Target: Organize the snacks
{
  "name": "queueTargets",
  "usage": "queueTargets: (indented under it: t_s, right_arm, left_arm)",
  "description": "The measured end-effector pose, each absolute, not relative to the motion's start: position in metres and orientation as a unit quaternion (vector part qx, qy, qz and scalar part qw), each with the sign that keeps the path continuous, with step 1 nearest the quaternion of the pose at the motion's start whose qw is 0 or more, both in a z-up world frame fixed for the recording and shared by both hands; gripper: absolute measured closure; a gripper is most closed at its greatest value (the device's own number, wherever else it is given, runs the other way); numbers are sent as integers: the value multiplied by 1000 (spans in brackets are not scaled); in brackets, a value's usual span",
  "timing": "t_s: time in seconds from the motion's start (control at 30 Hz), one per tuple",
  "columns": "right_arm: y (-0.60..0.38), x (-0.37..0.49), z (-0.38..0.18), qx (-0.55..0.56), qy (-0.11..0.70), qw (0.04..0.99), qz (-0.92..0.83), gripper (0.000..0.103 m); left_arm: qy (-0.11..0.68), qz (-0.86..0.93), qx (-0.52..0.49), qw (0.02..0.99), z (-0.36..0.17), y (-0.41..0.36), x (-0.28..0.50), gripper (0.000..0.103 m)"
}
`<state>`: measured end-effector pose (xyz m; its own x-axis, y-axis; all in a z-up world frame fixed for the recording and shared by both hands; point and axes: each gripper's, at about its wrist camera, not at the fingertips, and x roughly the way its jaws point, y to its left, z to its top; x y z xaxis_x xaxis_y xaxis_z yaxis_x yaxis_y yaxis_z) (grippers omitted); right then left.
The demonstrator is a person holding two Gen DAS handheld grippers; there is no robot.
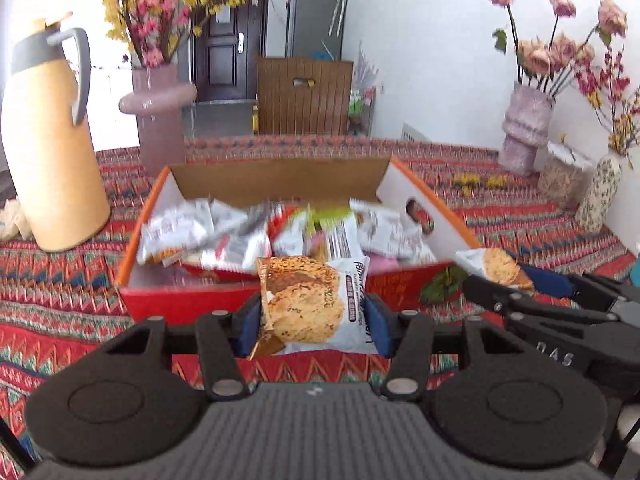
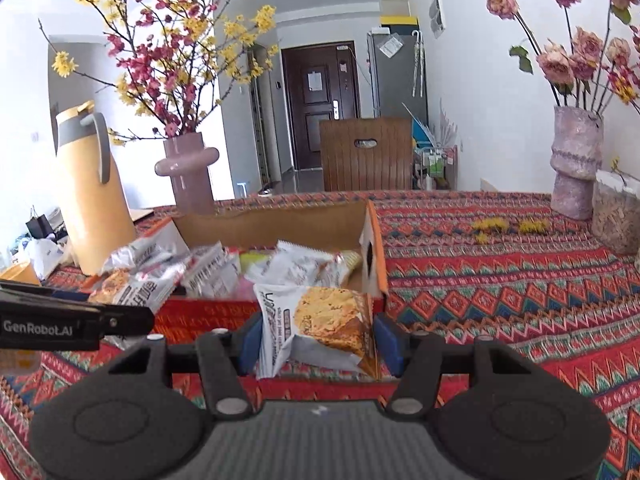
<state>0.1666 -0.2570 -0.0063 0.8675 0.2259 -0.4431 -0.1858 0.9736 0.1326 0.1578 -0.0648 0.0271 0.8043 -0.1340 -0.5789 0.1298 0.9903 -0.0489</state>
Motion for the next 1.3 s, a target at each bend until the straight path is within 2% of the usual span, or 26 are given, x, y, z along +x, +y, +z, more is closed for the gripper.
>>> queueTargets:
  t_s: [0.3,0.53,0.57,0.67,0.7,0.73,0.77,0.8,0.83,1.3]
  right_arm:
    - [-239,216,19,33,207,971,110,45]
    - [-227,256,17,19,222,969,104,45]
    - [-226,260,16,20,224,969,103,42]
    - [-225,263,14,21,229,968,104,28]
    - [-225,262,13,22,229,968,104,24]
    - [-225,261,13,25,228,968,104,15]
    - [-226,259,13,28,226,968,103,6]
    - [-227,256,13,33,225,968,101,3]
    - [-229,254,13,36,225,968,101,0]
    - [-244,181,11,51,225,968,99,0]
  left_arm:
    - [273,-21,-4,962,47,-56,205,48]
    - [272,6,4,962,48,-51,235,48]
    - [272,6,2,962,47,-50,236,47]
    - [266,15,6,964,47,-48,235,36]
    - [263,14,5,965,47,-46,233,26]
    - [260,17,4,965,48,-45,231,20]
    - [258,24,3,966,48,-44,229,8]
    - [253,30,3,967,50,-42,225,1]
    - [247,33,3,968,51,-41,222,1]
    - [222,18,-1,975,50,-19,153,0]
